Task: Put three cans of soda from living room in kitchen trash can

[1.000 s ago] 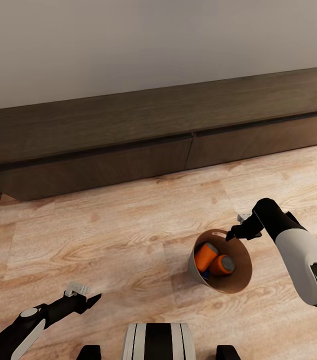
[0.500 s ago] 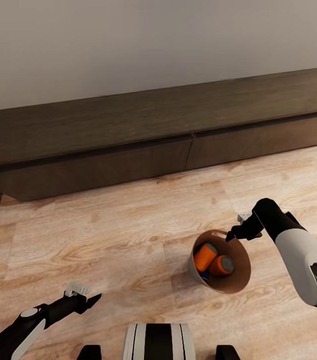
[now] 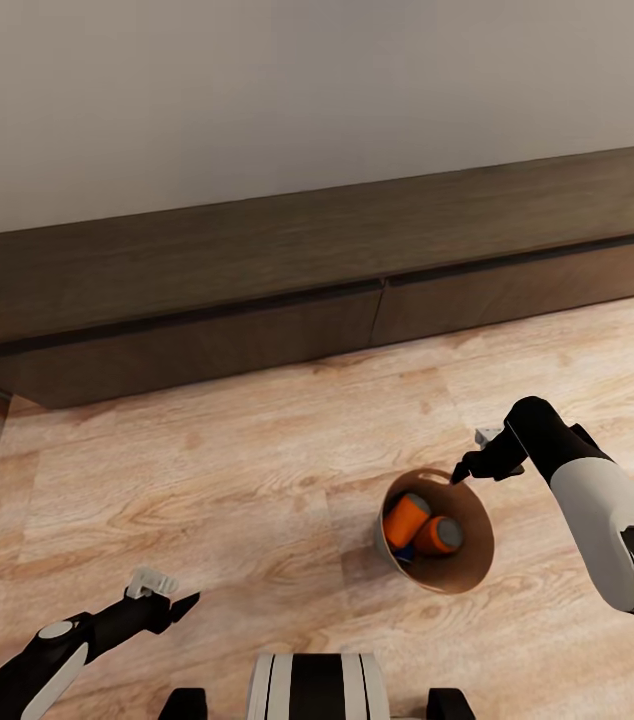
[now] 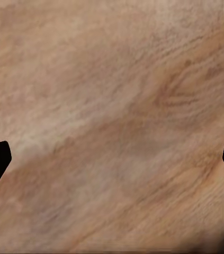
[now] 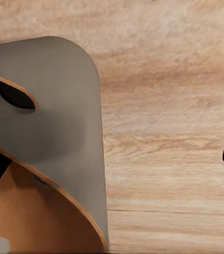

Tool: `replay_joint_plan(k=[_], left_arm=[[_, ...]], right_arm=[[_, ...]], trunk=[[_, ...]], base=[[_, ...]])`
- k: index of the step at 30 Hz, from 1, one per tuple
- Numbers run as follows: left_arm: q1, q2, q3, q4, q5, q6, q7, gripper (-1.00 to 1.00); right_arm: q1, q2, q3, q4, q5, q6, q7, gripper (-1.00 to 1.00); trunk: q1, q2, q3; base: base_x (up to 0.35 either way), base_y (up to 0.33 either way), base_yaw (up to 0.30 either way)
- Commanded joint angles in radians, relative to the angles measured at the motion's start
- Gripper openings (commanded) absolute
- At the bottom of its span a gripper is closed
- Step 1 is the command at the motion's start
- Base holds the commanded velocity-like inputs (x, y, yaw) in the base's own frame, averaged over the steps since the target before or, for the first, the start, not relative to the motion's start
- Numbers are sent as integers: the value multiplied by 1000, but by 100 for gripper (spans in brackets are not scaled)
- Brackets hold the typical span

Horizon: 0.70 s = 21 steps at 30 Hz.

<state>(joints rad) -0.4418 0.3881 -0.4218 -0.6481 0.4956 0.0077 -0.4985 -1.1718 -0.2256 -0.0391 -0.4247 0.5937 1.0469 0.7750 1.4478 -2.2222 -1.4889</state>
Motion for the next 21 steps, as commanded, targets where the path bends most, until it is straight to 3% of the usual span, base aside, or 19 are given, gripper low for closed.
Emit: replay_joint_plan(k=[1, 21], left_arm=[[0, 0, 0, 0, 0, 0, 0, 100], [0, 0, 0, 3, 0, 0, 0, 100]], right_arm=[[0, 0, 0, 0, 0, 0, -2, 100], [3, -1, 0, -2, 0, 0, -3, 100]], trunk=[[-4, 7, 3], [-81, 147, 66]], base=[[0, 0, 0], [0, 0, 0]])
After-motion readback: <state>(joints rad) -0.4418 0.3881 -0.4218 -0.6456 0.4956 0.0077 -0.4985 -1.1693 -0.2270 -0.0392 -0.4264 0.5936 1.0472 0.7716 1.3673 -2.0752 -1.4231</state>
